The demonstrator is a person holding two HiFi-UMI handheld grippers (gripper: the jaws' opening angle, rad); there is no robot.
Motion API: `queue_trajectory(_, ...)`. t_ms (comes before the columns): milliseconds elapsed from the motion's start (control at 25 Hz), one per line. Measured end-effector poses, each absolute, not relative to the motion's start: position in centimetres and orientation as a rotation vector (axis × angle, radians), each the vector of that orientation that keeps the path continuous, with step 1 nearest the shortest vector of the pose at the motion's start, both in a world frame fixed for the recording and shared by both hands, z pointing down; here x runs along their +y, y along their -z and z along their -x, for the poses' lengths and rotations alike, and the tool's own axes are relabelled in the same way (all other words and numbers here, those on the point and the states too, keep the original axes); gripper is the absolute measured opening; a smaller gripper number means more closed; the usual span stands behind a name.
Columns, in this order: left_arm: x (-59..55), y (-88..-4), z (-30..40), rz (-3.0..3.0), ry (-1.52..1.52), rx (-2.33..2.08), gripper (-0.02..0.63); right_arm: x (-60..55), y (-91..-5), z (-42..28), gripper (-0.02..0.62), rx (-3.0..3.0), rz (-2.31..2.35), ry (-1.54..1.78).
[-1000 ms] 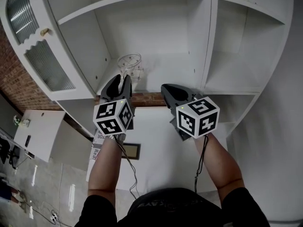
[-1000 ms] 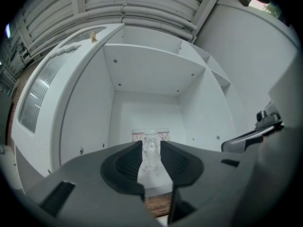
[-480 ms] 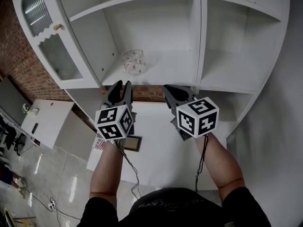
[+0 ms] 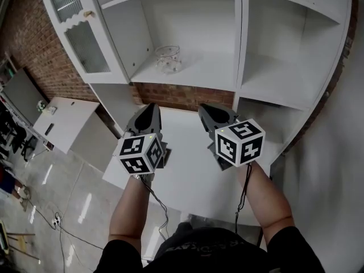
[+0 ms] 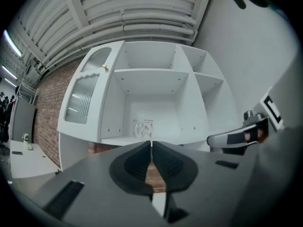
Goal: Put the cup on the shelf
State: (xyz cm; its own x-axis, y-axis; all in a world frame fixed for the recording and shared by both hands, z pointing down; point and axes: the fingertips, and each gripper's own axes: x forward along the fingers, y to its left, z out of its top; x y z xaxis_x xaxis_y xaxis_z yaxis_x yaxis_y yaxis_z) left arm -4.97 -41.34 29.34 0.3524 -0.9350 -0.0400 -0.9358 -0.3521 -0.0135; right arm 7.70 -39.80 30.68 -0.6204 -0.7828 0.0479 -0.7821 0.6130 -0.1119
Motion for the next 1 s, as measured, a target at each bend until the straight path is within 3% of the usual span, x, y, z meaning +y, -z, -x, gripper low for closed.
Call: queue_trajectory(1000,-31.0,-33.4,13.4,2.64,0.014,1.822,0.005,-32.7,-34.4,2.0,0.0,2.851,1.288,0.338)
